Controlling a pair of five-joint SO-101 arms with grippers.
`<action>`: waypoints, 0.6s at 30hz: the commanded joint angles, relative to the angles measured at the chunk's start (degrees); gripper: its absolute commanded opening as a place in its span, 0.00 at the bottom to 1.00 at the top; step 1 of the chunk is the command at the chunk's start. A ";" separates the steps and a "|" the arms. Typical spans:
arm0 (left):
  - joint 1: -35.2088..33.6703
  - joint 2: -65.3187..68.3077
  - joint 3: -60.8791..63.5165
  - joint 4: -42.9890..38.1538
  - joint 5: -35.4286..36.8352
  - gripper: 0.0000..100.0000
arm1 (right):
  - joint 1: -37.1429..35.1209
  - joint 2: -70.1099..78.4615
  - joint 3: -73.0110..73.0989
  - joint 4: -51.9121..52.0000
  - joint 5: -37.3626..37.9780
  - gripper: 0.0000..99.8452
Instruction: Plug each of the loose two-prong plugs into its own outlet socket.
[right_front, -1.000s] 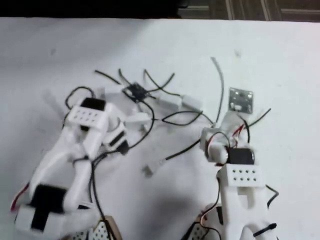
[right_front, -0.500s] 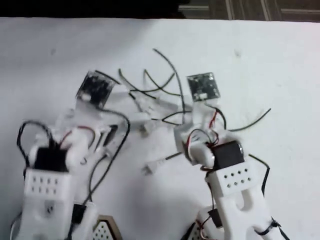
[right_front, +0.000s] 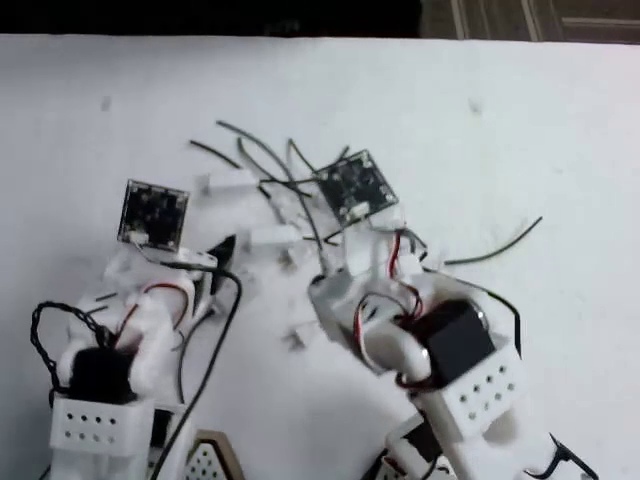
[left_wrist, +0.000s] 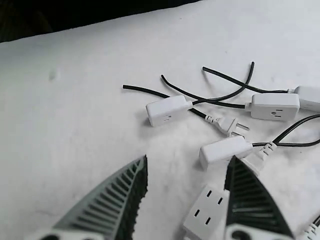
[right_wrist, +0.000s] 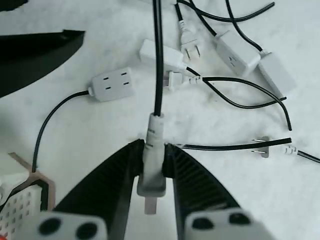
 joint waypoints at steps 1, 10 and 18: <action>1.71 -1.10 -1.41 -0.88 1.93 0.26 | -3.47 -3.56 -3.69 2.68 0.18 0.02; 12.70 -1.19 -5.10 1.76 2.90 0.26 | -5.14 -7.60 4.13 -1.10 0.26 0.02; 19.65 -1.19 -8.79 4.04 3.08 0.26 | -7.16 -7.52 8.18 -5.14 0.26 0.02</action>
